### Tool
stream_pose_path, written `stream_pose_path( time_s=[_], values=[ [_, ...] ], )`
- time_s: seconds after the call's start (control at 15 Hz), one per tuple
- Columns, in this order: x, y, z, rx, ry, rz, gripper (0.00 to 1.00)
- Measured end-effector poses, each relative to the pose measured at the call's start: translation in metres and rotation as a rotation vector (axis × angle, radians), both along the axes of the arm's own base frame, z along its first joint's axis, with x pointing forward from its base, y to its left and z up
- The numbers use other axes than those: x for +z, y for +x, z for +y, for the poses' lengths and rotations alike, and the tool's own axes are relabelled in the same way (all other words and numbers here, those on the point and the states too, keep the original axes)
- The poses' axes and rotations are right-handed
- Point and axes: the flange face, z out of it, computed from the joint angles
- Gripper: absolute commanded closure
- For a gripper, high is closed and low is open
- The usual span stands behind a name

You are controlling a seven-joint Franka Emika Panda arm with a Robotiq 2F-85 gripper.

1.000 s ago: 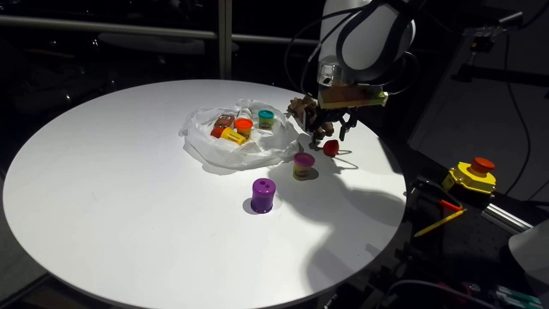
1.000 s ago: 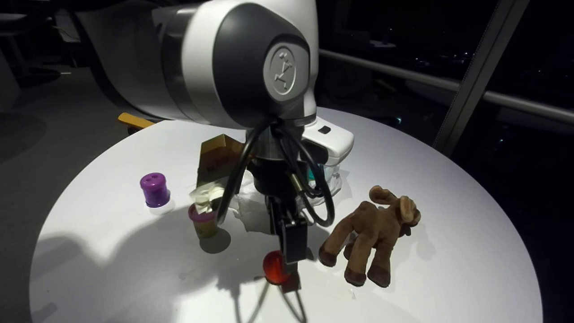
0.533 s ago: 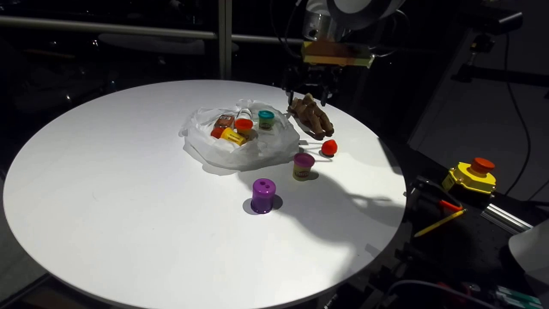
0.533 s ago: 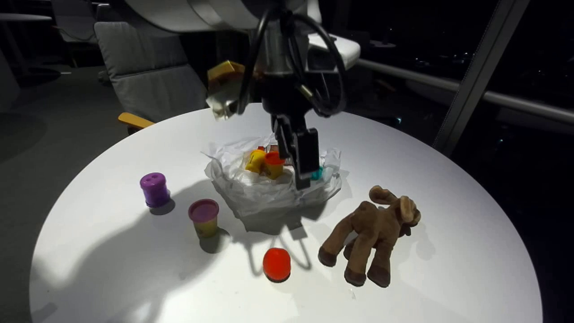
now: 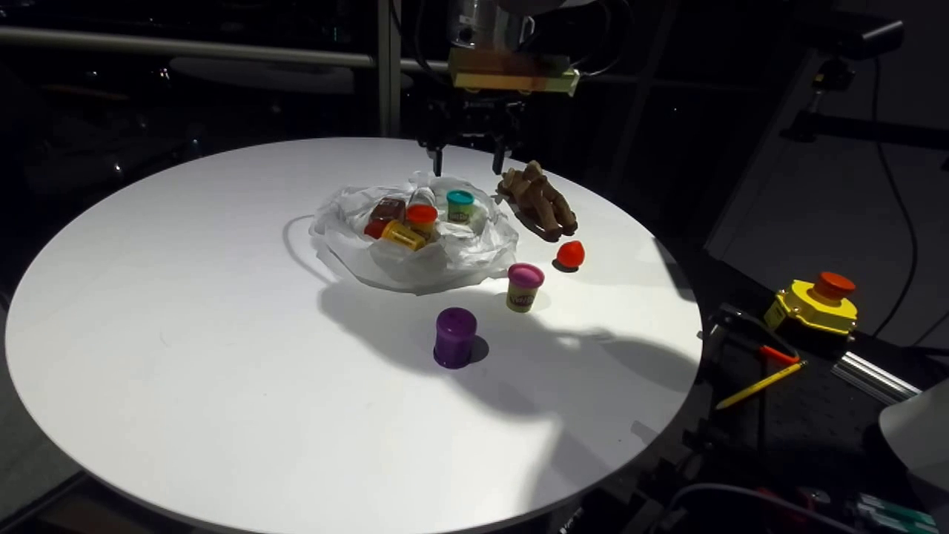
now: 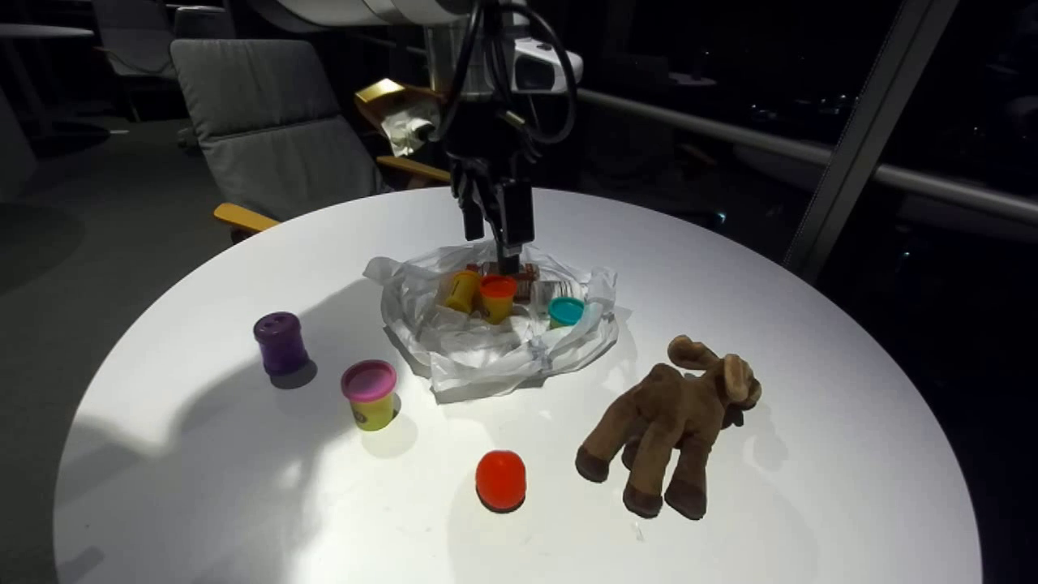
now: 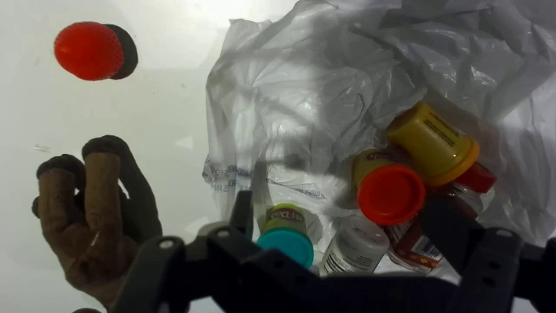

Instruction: Pick up all the objects from the plastic and put them on the table

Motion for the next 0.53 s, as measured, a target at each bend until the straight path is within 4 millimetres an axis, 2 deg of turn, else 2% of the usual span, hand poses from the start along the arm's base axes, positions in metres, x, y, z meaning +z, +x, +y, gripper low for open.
stream_pose_path(
  time_s=[0.27,0.53],
  values=[
    [-0.037,0.026,0.005,0.038,-0.012,0.027,0.0],
    [-0.053,0.049,0.008,0.053,-0.019,0.017,0.0]
  ],
)
